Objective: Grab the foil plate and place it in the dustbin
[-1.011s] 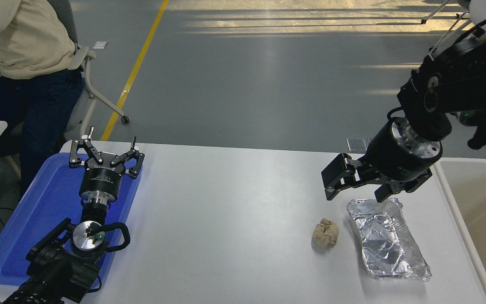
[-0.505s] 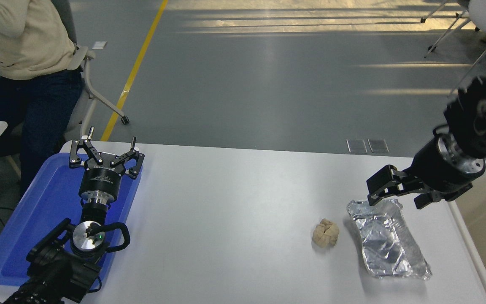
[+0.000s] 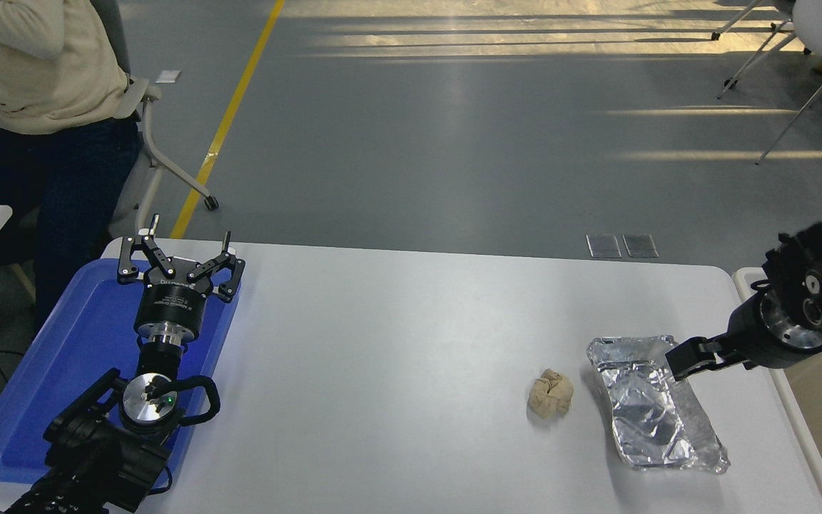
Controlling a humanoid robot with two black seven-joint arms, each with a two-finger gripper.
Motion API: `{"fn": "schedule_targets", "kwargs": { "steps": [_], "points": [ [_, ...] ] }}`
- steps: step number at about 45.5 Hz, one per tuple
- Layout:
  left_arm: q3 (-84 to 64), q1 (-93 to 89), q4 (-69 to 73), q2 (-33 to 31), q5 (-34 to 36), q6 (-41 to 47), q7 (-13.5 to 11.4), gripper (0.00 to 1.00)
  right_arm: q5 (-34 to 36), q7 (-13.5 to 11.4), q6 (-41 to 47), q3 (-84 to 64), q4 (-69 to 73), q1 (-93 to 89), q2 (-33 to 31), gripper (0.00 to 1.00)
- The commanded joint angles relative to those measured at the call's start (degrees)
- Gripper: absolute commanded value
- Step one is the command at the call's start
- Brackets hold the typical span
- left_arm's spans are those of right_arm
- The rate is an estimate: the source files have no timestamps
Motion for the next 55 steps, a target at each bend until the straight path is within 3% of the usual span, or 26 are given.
{"fn": "schedule_targets", "kwargs": {
  "steps": [1, 41, 55],
  "points": [
    [0.0, 0.0, 0.0, 0.0, 0.1, 0.0, 0.0, 1.0, -2.0, 0.0, -2.6, 2.2, -8.9, -10.2, 0.0, 1.0],
    [0.0, 0.0, 0.0, 0.0, 0.0, 0.0, 0.0, 1.0, -0.8, -0.8, -2.7, 14.9, -26.9, -30.0, 1.0, 1.0],
    [0.0, 0.0, 0.0, 0.0, 0.1, 0.0, 0.0, 1.0, -0.8, -2.7, -4.7, 16.4, -30.6, -33.5, 2.8, 0.98]
  ]
}}
